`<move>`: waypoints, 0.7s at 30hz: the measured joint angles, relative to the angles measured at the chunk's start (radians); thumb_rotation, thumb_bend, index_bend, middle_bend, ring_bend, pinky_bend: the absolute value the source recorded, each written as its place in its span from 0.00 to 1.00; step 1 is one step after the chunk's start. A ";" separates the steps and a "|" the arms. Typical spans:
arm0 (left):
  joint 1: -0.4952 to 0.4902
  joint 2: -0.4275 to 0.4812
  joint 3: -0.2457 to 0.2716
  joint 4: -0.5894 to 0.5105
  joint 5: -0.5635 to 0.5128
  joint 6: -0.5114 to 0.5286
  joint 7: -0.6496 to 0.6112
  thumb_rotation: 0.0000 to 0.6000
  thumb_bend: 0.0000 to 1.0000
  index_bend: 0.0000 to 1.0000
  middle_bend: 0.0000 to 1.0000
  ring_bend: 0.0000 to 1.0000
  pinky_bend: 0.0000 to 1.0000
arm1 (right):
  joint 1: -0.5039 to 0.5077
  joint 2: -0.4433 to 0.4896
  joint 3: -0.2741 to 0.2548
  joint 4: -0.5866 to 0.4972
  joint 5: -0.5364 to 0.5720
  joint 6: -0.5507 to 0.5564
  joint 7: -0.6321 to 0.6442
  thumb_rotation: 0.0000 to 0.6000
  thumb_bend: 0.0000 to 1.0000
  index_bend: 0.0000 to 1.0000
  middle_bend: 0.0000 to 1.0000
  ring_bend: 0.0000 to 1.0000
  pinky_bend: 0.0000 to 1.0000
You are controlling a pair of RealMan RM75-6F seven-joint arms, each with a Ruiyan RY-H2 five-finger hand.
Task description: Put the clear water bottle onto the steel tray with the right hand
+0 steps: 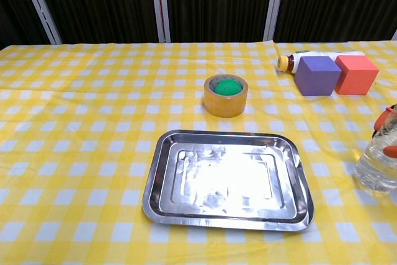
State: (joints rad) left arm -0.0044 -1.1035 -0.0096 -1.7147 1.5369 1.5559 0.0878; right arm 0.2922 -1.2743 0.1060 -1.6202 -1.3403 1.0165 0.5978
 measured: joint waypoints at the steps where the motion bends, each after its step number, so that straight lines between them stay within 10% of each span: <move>1: 0.001 0.000 0.000 -0.001 0.002 0.002 -0.001 1.00 0.15 0.16 0.01 0.00 0.00 | 0.002 0.007 0.004 -0.022 -0.004 0.005 -0.008 1.00 0.51 0.69 0.58 0.26 0.00; 21: 0.005 0.022 0.001 -0.003 0.000 0.006 -0.042 1.00 0.15 0.16 0.01 0.00 0.00 | 0.101 0.076 0.059 -0.443 0.219 0.012 -0.452 1.00 0.51 0.69 0.58 0.26 0.00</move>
State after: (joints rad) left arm 0.0007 -1.0814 -0.0091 -1.7173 1.5370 1.5617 0.0457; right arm 0.3928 -1.1982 0.1653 -2.0629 -1.1215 1.0287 0.1461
